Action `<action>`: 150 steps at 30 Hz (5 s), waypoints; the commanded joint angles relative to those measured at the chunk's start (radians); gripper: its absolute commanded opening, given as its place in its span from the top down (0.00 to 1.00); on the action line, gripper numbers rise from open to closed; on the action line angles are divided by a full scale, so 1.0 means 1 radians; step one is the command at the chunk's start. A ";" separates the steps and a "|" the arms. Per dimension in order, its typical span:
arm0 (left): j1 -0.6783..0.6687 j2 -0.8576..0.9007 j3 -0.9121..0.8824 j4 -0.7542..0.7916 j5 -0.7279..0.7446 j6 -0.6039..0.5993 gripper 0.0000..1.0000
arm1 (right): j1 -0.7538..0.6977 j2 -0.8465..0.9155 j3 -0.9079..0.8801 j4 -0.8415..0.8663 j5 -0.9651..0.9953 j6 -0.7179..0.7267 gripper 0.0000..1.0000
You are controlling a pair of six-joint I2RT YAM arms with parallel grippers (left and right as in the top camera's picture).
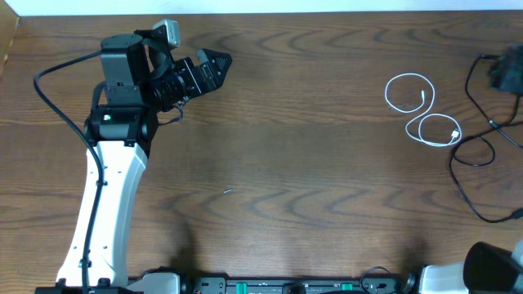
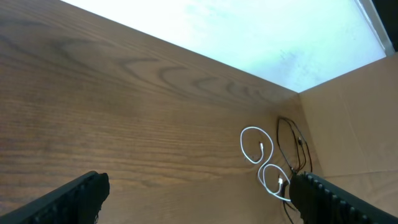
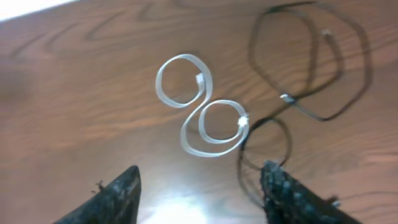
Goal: Untangle cables
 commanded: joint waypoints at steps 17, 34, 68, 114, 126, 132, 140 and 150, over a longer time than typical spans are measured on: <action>-0.002 0.010 0.004 -0.001 -0.009 0.014 0.01 | 0.230 -0.314 0.003 -0.264 0.041 0.118 0.01; -0.002 0.010 0.004 -0.001 -0.009 0.014 0.01 | 0.233 -0.419 -0.066 -0.129 0.222 0.126 0.01; -0.002 0.010 0.004 -0.001 -0.009 0.014 0.01 | 0.431 -1.531 -2.018 1.490 0.161 0.085 0.01; 0.010 -0.006 0.003 -0.161 -0.201 0.083 0.01 | 0.444 -1.600 -2.064 1.357 0.119 0.088 0.01; 0.010 -0.439 -0.412 0.149 -0.299 0.519 0.01 | 0.444 -1.600 -2.064 1.357 0.119 0.088 0.01; 0.010 -0.711 -0.761 0.451 -0.353 0.575 0.01 | 0.444 -1.600 -2.064 1.357 0.119 0.088 0.01; 0.011 -1.037 -1.080 0.539 -0.430 0.575 0.01 | 0.444 -1.600 -2.064 1.357 0.119 0.088 0.01; 0.011 -1.318 -1.271 0.512 -0.451 0.575 0.01 | 0.444 -1.600 -2.064 1.357 0.119 0.088 0.01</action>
